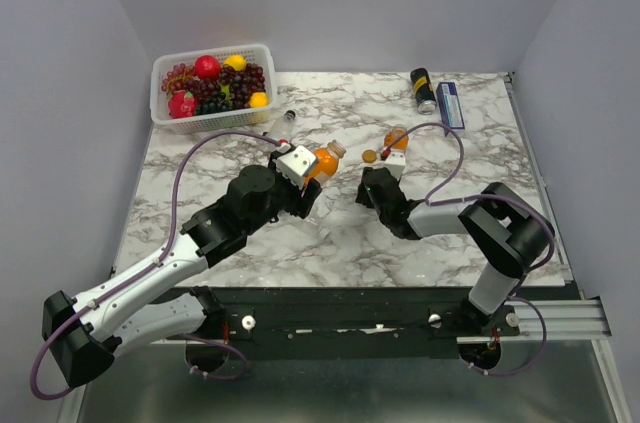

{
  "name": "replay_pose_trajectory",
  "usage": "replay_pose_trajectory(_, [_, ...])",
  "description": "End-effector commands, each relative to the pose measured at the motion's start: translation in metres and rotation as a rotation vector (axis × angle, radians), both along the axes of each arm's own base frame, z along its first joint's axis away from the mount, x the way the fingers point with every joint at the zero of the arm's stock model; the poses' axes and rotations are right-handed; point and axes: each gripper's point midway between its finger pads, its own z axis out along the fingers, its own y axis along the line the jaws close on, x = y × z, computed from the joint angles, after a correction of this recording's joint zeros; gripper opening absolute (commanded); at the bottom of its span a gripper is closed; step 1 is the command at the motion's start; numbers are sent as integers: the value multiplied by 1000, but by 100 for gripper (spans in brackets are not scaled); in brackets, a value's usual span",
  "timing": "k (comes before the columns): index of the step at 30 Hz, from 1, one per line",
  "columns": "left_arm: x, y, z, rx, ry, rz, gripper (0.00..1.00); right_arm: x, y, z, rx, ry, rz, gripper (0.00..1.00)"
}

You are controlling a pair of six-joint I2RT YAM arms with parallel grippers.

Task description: Unscrew the bottle caps

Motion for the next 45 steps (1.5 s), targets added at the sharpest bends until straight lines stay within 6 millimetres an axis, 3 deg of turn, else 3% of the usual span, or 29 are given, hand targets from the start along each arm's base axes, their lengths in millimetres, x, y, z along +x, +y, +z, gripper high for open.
replay_pose_trajectory(1, [-1, -4, 8, -25, -9, -22, 34, -10, -20, -28, -104, 83, -77, 64])
replay_pose_trajectory(7, [-1, -4, 7, -25, -7, -22, 34, -14, -19, -25, -91, 82, -64, 70])
replay_pose_trajectory(11, [-2, -5, 6, -23, -5, -28, 34, -16, -11, 1, -53, 32, 0, 73])
replay_pose_trajectory(12, [-3, -6, 7, -25, -5, -34, 34, -16, -5, 21, -33, -2, 52, 74])
replay_pose_trajectory(14, [-5, -8, 6, -23, 1, -52, 34, -19, 3, 42, -16, -29, 123, 75])
replay_pose_trajectory(16, [-7, -11, 6, -25, 4, -73, 34, -25, 16, 83, 43, -78, 216, 75])
replay_pose_trajectory(18, [-12, -17, 5, -28, 12, -121, 34, -39, 20, 98, 61, -62, 288, 75])
replay_pose_trajectory(19, [-13, -19, 5, -29, 11, -127, 34, -44, 18, 126, 106, -104, 301, 75])
replay_pose_trajectory(21, [-21, -27, 3, -41, 28, -193, 34, -57, 18, 149, 163, -85, 378, 78])
replay_pose_trajectory(22, [-23, -30, 3, -45, 33, -209, 34, -63, 15, 173, 207, -123, 401, 78])
replay_pose_trajectory(30, [-36, -41, 3, -65, 62, -297, 34, -119, 10, 271, 430, -211, 643, 90])
replay_pose_trajectory(34, [-50, -50, 8, -93, 62, -388, 34, -142, 24, 289, 513, -187, 769, 91])
replay_pose_trajectory(38, [-65, -57, 12, -111, 63, -471, 34, -150, 35, 287, 553, -157, 850, 90])
replay_pose_trajectory(45, [-68, -59, 13, -112, 58, -485, 34, -156, 44, 280, 601, -136, 906, 84])
